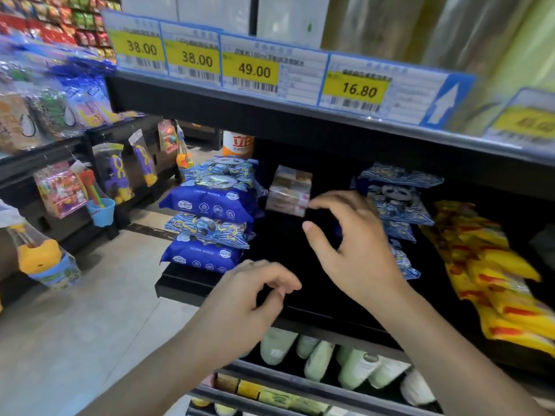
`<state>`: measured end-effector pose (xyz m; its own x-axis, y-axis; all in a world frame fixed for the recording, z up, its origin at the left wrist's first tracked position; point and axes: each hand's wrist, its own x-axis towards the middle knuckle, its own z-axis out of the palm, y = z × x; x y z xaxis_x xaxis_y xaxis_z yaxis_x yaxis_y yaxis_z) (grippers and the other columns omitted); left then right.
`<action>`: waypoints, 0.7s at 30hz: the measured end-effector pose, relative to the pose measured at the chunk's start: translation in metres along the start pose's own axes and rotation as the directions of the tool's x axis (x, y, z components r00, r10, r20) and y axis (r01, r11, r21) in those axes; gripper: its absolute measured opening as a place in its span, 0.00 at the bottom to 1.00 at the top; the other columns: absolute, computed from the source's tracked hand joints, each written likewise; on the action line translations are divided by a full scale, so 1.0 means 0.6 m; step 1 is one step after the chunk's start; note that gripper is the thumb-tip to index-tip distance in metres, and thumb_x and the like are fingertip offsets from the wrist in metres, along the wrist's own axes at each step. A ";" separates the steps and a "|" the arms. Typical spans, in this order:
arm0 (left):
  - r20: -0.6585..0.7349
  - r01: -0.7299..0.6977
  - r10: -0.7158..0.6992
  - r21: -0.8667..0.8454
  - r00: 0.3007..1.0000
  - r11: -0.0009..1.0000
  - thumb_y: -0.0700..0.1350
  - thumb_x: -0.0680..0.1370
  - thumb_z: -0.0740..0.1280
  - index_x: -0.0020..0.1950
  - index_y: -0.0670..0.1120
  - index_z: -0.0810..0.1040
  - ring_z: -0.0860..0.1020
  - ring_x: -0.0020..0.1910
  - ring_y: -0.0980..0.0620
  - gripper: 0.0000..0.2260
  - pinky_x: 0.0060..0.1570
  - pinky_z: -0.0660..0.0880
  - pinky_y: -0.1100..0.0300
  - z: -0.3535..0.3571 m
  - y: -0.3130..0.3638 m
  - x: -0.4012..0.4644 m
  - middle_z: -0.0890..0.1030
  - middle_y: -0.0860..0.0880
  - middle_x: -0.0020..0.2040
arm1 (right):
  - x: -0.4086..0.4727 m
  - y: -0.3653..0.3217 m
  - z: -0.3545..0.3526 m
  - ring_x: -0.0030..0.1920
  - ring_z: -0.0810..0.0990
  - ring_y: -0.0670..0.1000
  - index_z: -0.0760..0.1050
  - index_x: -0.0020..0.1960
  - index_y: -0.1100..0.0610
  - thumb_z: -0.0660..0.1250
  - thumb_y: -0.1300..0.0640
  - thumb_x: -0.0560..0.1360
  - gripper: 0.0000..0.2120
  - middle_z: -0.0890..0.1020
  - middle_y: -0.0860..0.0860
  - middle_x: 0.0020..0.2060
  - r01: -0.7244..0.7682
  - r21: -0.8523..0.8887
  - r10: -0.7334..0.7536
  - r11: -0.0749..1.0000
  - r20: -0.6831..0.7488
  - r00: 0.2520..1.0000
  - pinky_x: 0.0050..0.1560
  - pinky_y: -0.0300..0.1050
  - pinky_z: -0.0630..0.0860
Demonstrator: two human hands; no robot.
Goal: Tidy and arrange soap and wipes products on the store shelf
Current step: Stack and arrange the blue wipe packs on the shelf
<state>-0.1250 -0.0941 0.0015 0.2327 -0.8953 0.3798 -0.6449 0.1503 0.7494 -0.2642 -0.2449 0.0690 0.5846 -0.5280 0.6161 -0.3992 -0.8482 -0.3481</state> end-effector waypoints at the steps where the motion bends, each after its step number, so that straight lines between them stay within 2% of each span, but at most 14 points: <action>1: 0.013 -0.007 0.007 0.002 1.000 1.000 0.39 0.80 0.68 0.55 0.61 0.81 0.78 0.57 0.56 0.16 0.56 0.72 0.66 0.012 0.004 0.009 0.82 0.60 0.50 | -0.014 0.023 -0.014 0.62 0.76 0.53 0.80 0.62 0.49 0.68 0.49 0.79 0.13 0.78 0.45 0.58 -0.034 -0.026 0.033 0.999 -0.012 0.999 0.62 0.55 0.74; 3: 0.038 -0.016 0.015 0.023 0.999 1.000 0.39 0.80 0.67 0.56 0.60 0.82 0.78 0.57 0.57 0.15 0.57 0.72 0.65 0.036 0.010 0.026 0.82 0.61 0.51 | -0.041 0.067 -0.041 0.61 0.77 0.55 0.80 0.62 0.50 0.69 0.50 0.78 0.13 0.79 0.47 0.57 -0.099 -0.112 0.097 0.989 -0.024 0.995 0.61 0.55 0.75; 5: 0.056 -0.013 0.010 0.057 0.998 0.998 0.40 0.81 0.67 0.56 0.60 0.82 0.77 0.58 0.58 0.14 0.58 0.72 0.66 0.057 0.012 0.042 0.82 0.61 0.51 | -0.063 0.103 -0.062 0.61 0.76 0.58 0.78 0.65 0.50 0.71 0.48 0.77 0.17 0.78 0.50 0.59 -0.166 -0.214 0.172 0.963 0.011 0.985 0.62 0.57 0.75; 9: 0.063 0.025 -0.036 0.179 0.997 0.984 0.44 0.81 0.69 0.57 0.60 0.81 0.72 0.59 0.61 0.11 0.60 0.68 0.67 0.089 0.009 0.058 0.78 0.64 0.54 | -0.094 0.148 -0.072 0.69 0.68 0.59 0.68 0.76 0.44 0.70 0.40 0.76 0.30 0.70 0.51 0.72 -0.246 -0.318 0.307 0.916 0.159 0.938 0.68 0.55 0.70; 12: 0.111 0.013 -0.043 0.253 0.993 0.967 0.47 0.80 0.70 0.57 0.62 0.81 0.71 0.60 0.62 0.10 0.62 0.66 0.68 0.094 0.001 0.055 0.76 0.66 0.57 | -0.106 0.167 -0.058 0.74 0.64 0.59 0.58 0.81 0.39 0.68 0.39 0.78 0.35 0.62 0.49 0.79 -0.238 -0.359 0.346 0.903 0.277 0.897 0.74 0.52 0.64; 14: 0.119 0.050 -0.080 0.233 0.990 0.971 0.47 0.81 0.70 0.56 0.63 0.81 0.71 0.61 0.61 0.10 0.60 0.67 0.68 0.092 -0.002 0.058 0.76 0.67 0.58 | -0.111 0.178 -0.050 0.70 0.66 0.59 0.62 0.79 0.38 0.70 0.45 0.79 0.32 0.65 0.51 0.77 -0.221 -0.350 0.312 0.911 0.231 0.922 0.72 0.52 0.66; 17: 0.077 0.142 -0.149 0.086 0.986 0.986 0.43 0.81 0.71 0.53 0.63 0.83 0.76 0.58 0.60 0.12 0.59 0.70 0.66 0.088 -0.001 0.066 0.80 0.64 0.54 | -0.116 0.183 -0.042 0.60 0.73 0.60 0.77 0.71 0.43 0.75 0.59 0.76 0.26 0.77 0.53 0.66 -0.218 -0.246 0.238 0.945 0.057 0.969 0.62 0.57 0.75; 19: 0.048 0.213 -0.211 -0.036 0.976 0.977 0.41 0.81 0.71 0.52 0.62 0.84 0.79 0.55 0.59 0.13 0.61 0.73 0.60 0.088 0.005 0.073 0.83 0.61 0.50 | -0.125 0.181 -0.037 0.57 0.74 0.59 0.81 0.67 0.46 0.76 0.61 0.75 0.24 0.78 0.53 0.62 -0.180 -0.227 0.185 0.957 -0.002 0.983 0.57 0.57 0.78; 21: 0.021 0.282 -0.282 -0.129 0.959 0.951 0.45 0.82 0.69 0.51 0.61 0.84 0.82 0.52 0.59 0.10 0.61 0.76 0.56 0.087 0.015 0.080 0.86 0.59 0.49 | -0.136 0.176 -0.036 0.58 0.75 0.58 0.81 0.67 0.45 0.76 0.61 0.75 0.23 0.79 0.52 0.62 -0.146 -0.202 0.142 0.969 -0.033 0.989 0.52 0.55 0.80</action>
<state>-0.1577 -0.1577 -0.0018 0.3900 -0.9098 0.1420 -0.4536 -0.0556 0.8895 -0.3693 -0.2902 -0.0026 0.4982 -0.6412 0.5837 -0.6142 -0.7361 -0.2844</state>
